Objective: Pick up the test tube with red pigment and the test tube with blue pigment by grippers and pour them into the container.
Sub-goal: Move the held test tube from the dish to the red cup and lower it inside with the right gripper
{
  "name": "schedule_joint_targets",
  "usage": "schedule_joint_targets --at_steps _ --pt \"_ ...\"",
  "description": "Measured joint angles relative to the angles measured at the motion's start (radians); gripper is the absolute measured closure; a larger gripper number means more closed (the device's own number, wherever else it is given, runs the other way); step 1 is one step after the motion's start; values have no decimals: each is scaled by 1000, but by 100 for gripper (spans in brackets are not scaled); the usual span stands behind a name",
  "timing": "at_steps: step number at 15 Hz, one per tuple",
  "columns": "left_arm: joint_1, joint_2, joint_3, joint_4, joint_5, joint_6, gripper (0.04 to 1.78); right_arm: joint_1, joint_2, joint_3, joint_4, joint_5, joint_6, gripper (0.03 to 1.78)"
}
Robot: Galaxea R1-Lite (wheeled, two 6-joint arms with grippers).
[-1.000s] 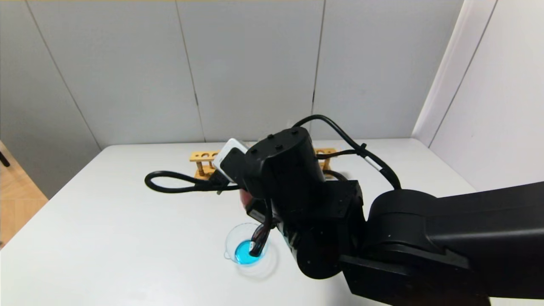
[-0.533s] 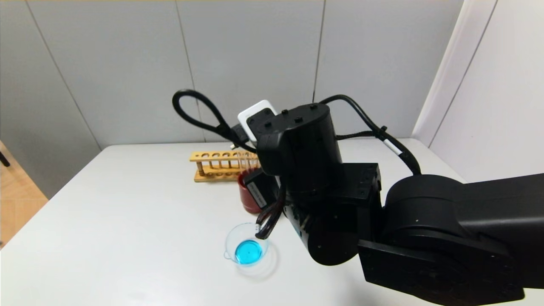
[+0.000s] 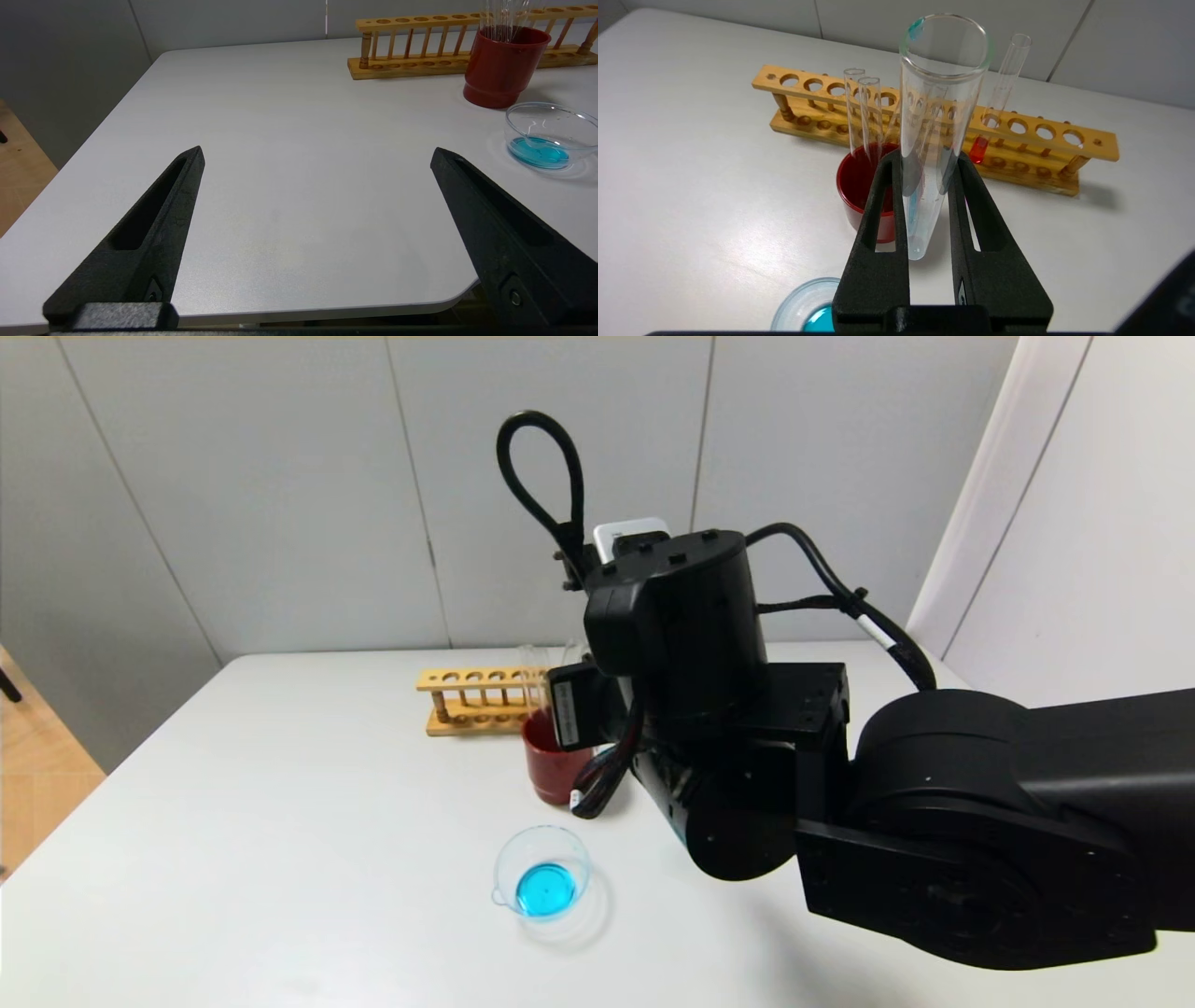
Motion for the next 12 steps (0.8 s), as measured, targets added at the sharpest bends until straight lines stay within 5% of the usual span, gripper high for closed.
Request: schedule_joint_targets --at_steps 4,12 --pt "0 0 0 0 0 0 11 -24 7 -10 3 26 103 154" --pt "0 0 0 0 0 0 11 -36 26 -23 -3 25 16 154"
